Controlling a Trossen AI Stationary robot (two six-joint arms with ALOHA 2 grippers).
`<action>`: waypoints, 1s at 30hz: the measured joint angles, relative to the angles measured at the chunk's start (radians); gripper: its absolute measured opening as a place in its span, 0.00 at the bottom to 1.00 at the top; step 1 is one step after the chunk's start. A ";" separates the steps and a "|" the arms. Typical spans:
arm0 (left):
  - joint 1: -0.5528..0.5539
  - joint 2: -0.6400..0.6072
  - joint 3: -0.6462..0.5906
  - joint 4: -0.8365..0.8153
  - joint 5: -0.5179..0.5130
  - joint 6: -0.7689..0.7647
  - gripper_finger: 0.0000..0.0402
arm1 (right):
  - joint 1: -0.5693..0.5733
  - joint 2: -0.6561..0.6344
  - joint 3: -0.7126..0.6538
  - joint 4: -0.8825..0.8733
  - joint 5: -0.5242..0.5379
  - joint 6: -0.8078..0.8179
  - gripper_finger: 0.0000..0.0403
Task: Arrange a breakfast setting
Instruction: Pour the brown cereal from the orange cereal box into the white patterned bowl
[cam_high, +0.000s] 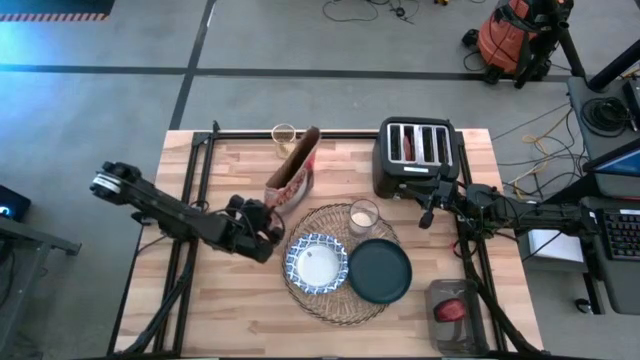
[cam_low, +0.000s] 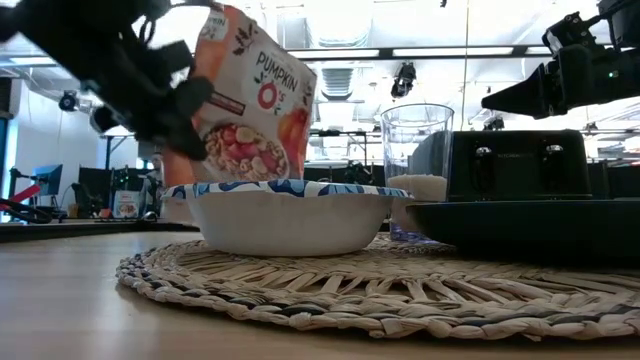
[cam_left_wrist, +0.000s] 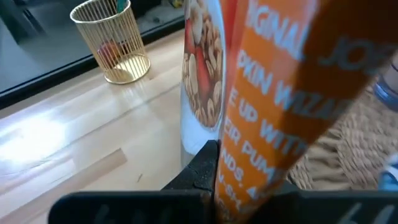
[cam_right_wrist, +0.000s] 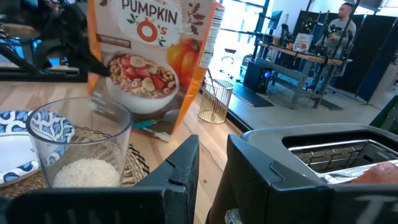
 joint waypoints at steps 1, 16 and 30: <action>0.000 -0.018 0.017 -0.045 0.017 0.000 0.00 | 0.000 0.000 0.000 0.000 0.000 0.000 0.18; 0.000 -0.160 0.419 -0.730 0.355 0.054 0.00 | 0.000 0.000 0.000 0.000 0.000 0.000 0.18; 0.000 -0.160 0.786 -1.032 0.868 0.009 0.00 | 0.000 0.000 0.000 0.000 0.000 0.000 0.18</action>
